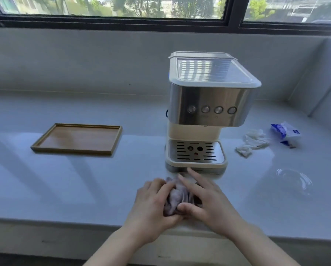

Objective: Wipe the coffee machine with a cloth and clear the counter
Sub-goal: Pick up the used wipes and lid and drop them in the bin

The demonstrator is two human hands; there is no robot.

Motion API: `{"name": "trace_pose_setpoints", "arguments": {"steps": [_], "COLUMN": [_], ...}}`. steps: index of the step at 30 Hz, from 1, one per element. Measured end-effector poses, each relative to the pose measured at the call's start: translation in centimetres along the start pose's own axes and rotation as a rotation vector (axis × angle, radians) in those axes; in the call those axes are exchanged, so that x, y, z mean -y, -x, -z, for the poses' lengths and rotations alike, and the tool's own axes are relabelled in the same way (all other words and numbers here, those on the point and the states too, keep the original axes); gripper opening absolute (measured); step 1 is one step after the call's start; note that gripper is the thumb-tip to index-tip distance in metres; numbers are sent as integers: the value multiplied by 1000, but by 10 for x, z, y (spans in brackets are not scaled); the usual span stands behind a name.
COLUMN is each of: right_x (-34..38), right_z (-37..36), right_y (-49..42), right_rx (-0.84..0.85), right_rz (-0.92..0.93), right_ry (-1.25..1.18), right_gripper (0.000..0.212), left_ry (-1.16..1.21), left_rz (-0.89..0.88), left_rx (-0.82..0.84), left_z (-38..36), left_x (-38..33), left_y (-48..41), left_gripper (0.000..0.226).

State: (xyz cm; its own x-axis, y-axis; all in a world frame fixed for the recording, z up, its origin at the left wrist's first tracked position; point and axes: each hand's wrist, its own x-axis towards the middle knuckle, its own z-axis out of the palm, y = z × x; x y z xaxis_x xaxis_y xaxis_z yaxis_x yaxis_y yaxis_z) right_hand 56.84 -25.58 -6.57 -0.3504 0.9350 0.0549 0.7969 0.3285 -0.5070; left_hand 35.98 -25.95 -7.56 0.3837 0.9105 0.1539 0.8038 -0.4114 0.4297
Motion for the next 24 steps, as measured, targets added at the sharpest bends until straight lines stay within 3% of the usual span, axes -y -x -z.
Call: {"name": "trace_pose_setpoints", "arguments": {"steps": [2,4,6,13,18,24], "right_x": [21,45,67,127,176,223], "right_z": [3,2,-3,-28,-26,-28], "right_y": [-22,-42,-57,-88,-117,-140], "right_rx": [156,232,239,141,47,117], "right_rz": [20,98,117,33,47,47], "right_ry": [-44,-41,-56,-156,-118,37], "right_gripper": [76,61,48,34,33,36], "left_ry": [88,162,220,281,199,125], "left_rz": [-23,-23,11,56,34,65], "left_rx": [26,39,41,74,11,81], "left_z": [18,36,54,112,153,184], "left_x": [19,36,52,114,145,170], "left_y": [5,7,9,18,23,31], "left_gripper": [77,62,49,32,42,59]}}
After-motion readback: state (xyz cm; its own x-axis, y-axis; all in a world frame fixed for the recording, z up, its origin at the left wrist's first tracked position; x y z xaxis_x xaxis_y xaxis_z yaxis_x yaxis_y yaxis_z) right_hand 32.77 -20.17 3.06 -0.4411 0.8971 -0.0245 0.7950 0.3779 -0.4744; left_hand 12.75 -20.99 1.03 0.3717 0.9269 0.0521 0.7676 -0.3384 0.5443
